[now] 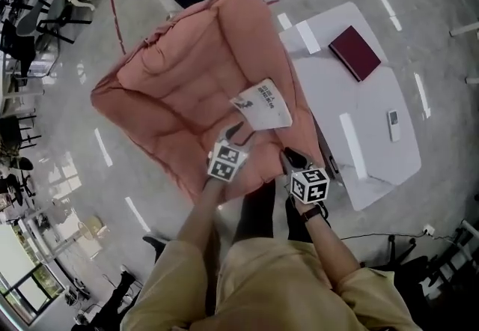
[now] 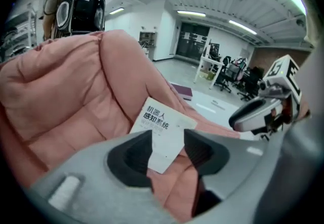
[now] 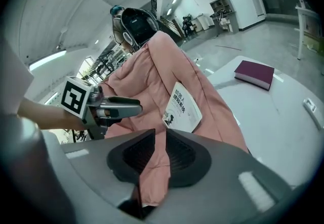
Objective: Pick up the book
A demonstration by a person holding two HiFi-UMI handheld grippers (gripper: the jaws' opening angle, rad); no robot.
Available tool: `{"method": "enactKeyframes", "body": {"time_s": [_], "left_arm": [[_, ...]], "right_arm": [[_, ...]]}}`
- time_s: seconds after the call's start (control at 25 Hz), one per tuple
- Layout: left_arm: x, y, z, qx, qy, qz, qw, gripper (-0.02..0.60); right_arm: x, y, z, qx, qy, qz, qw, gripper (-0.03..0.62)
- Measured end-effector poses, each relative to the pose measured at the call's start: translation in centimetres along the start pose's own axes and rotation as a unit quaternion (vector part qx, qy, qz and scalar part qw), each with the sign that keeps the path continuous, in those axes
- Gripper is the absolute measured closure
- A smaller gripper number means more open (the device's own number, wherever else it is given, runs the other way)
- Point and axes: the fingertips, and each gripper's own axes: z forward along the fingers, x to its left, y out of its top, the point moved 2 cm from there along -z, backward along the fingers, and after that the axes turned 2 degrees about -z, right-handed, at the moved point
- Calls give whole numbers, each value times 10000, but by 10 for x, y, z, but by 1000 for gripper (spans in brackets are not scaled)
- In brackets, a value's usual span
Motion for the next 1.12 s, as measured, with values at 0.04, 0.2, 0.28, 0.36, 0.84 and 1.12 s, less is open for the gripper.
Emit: {"method": "enactKeyframes", "body": {"time_s": [0.04,0.2,0.28,0.36,0.84,1.12], "left_arm": [[10,-6,12,80,-61,67,9999,372],[41,-22,61,357,-261,269,9987,309],[55,-26,83,448,-374,325,9978,297],[67,-28,103,525,-462,438,9966,291],[111,-27,170,833,-1374,1459,9762,321],[113,-35,176,1090,-1983,2144,9502,381]], "right_arm": [[-2,0,9,21,-22,30,10000,534],[-16,-2,32,63,-131,208,9997,534],[-23,-3,43,72,-164,252,9995,534],[-28,-3,55,76,-169,280,9994,534],[-30,9,75,120,-71,166,9998,536],[-30,8,71,343,136,-156,9992,537]]}}
